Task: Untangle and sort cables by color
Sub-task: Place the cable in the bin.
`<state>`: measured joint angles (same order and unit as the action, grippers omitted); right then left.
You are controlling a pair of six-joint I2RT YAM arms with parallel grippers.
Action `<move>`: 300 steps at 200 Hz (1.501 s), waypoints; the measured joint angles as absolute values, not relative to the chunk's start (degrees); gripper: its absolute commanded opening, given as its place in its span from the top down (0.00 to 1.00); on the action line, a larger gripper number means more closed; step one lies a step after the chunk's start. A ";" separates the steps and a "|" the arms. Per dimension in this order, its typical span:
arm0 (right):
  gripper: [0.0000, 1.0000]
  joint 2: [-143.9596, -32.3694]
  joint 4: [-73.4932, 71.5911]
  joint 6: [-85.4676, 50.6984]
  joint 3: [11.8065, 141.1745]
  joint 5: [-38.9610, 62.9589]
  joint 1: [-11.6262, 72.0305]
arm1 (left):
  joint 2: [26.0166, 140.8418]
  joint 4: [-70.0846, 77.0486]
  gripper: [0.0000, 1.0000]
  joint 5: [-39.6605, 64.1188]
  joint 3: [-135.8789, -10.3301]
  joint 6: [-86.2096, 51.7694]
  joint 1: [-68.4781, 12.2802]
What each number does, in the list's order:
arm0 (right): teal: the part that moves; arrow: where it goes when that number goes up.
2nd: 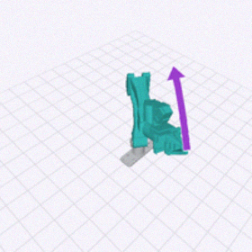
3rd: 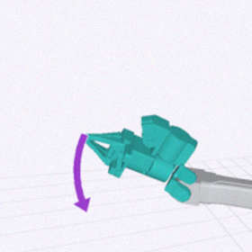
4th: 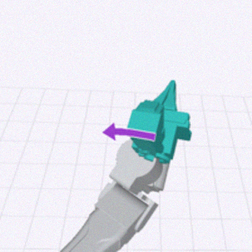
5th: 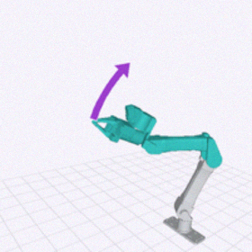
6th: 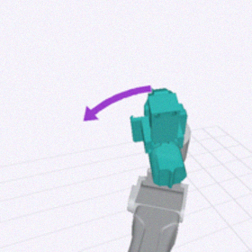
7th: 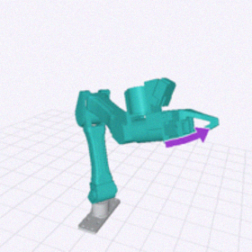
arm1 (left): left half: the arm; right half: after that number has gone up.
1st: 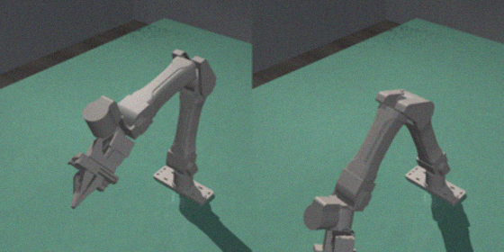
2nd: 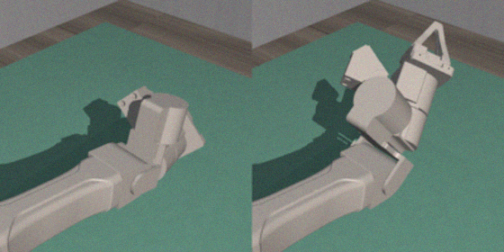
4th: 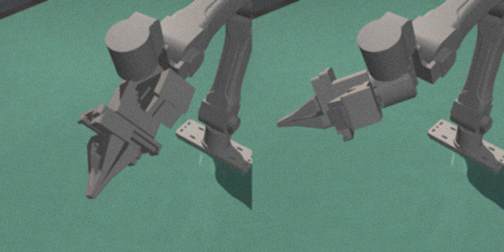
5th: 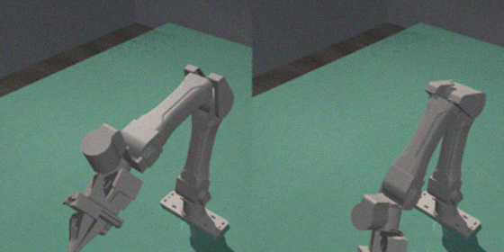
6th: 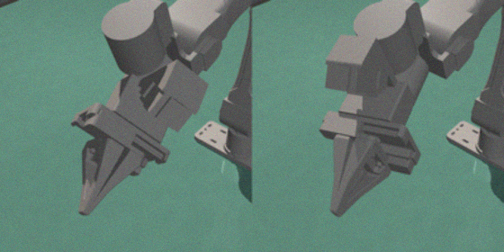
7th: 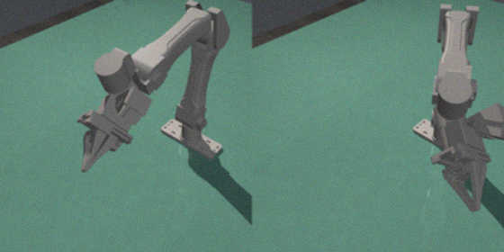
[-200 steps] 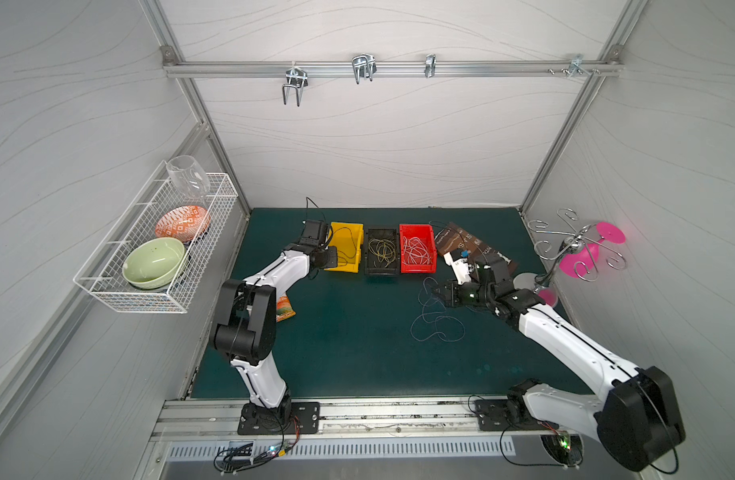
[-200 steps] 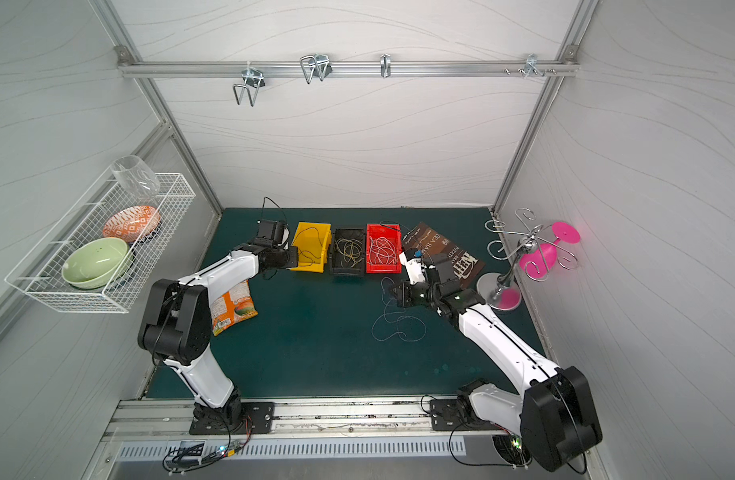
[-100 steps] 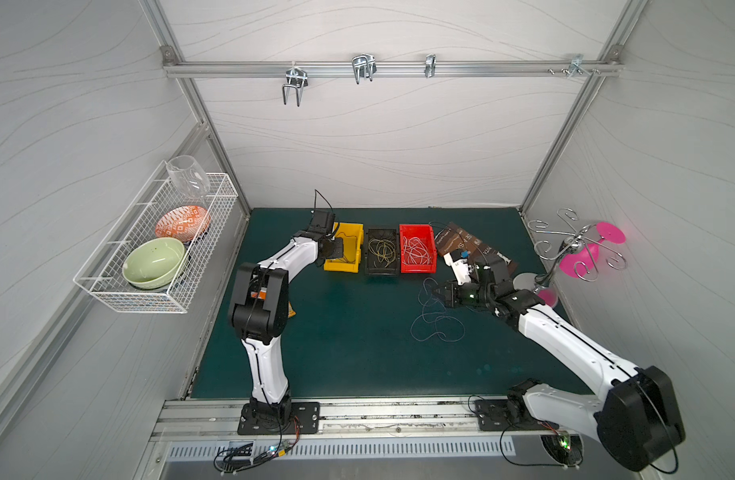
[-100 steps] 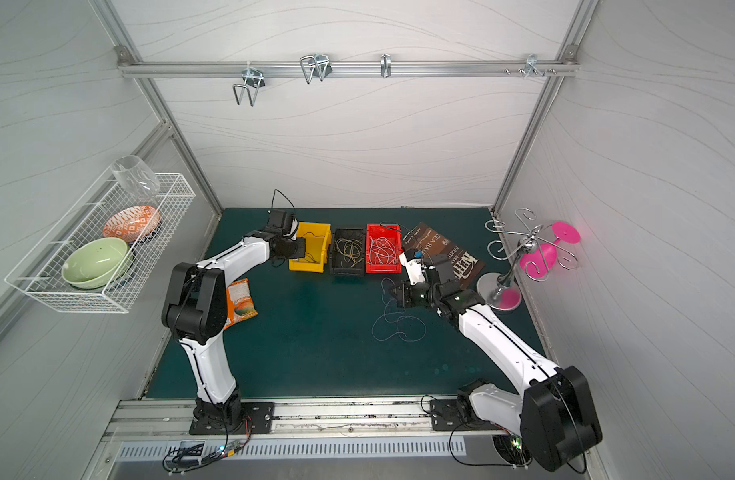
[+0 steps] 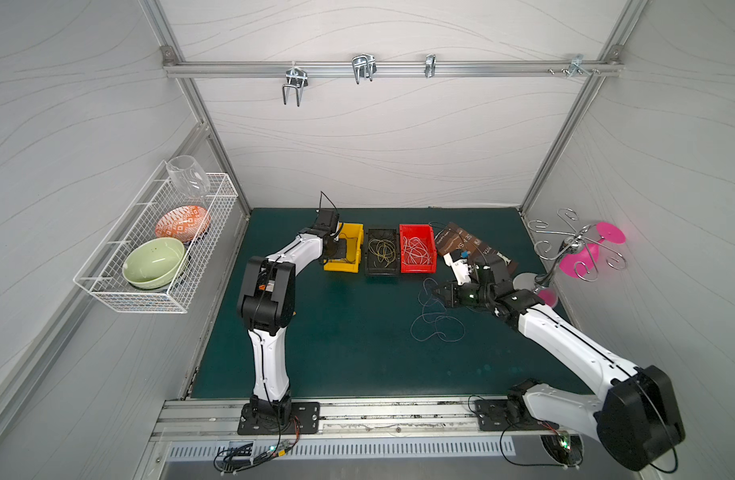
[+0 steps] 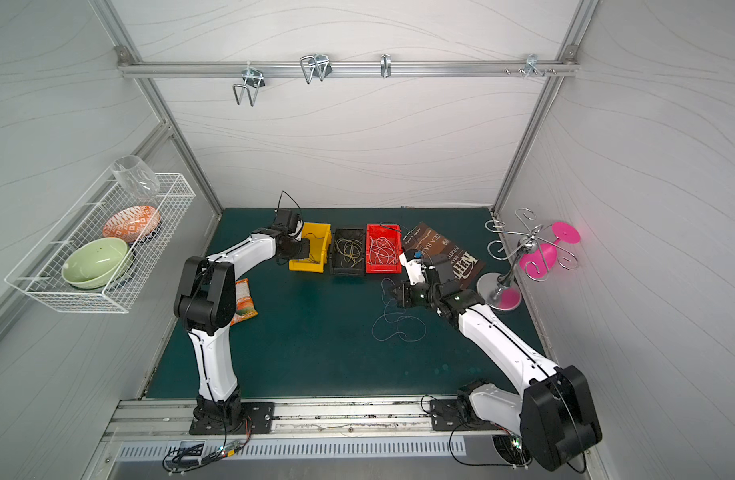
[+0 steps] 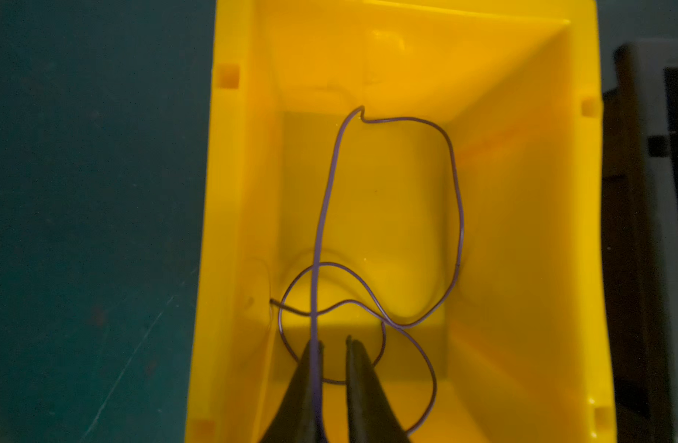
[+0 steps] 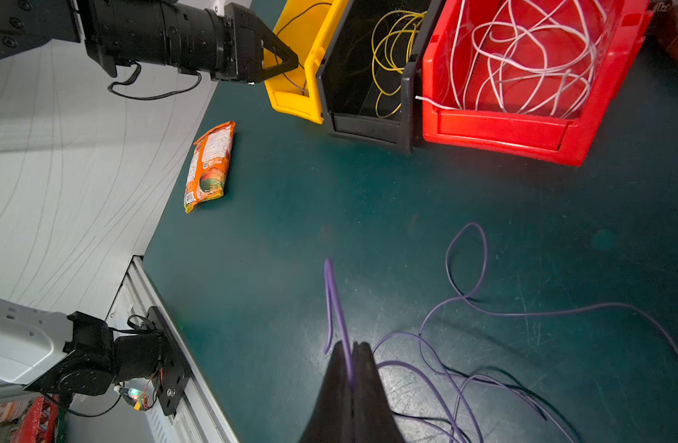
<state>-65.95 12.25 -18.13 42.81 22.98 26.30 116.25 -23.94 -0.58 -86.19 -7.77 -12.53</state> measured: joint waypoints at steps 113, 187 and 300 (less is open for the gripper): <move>0.96 -65.69 18.11 -15.14 54.76 24.77 26.30 | 92.31 -21.54 0.43 2.81 -78.48 -2.31 -12.45; 0.95 -64.62 21.34 -17.67 68.77 29.63 26.68 | 69.10 8.27 0.23 36.40 -52.38 -7.53 -18.72; 0.95 -64.40 15.92 -26.92 75.05 30.98 31.07 | 78.30 16.58 0.36 38.87 -51.09 -5.74 -36.45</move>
